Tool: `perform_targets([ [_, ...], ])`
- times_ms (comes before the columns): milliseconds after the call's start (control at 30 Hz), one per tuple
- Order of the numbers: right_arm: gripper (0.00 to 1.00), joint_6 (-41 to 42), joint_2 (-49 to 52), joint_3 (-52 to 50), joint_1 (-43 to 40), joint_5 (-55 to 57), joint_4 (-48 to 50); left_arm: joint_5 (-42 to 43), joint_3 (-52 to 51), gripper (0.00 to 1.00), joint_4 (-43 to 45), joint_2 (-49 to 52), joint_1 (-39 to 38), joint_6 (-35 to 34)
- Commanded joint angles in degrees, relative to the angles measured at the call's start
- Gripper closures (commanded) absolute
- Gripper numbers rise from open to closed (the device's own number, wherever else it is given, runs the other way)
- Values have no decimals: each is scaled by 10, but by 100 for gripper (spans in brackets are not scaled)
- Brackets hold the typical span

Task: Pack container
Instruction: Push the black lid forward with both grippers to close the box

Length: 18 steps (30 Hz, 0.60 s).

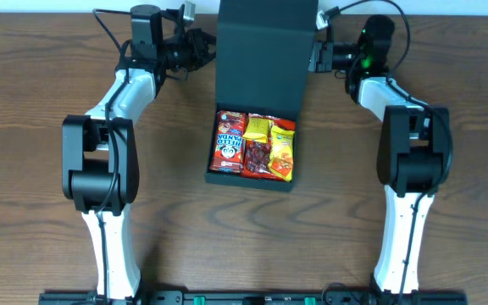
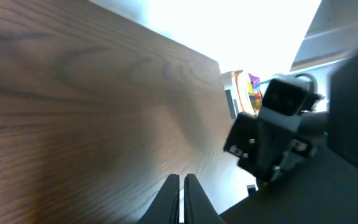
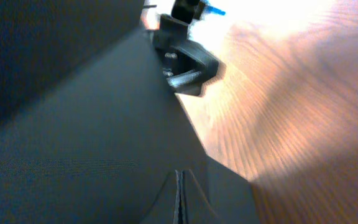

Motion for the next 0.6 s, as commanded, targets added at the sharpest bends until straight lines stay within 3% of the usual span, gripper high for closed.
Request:
perform_targets([
  [0, 98, 207, 0, 3, 16, -12, 106, 26, 5, 94, 3, -13, 4, 6],
  [100, 98, 362, 0, 3, 21, -12, 278, 33, 5, 94, 3, -40, 4, 7],
  [167, 98, 407, 0, 3, 22, -11, 335, 44, 5, 94, 3, -57, 4, 15],
  [367, 98, 409, -2, 3, 30, -10, 339, 81, 5, 94, -6, -114, 4, 59],
  [567, 98, 409, -5, 3, 53, -10, 339, 133, 5, 94, -74, -140, -2, 104],
])
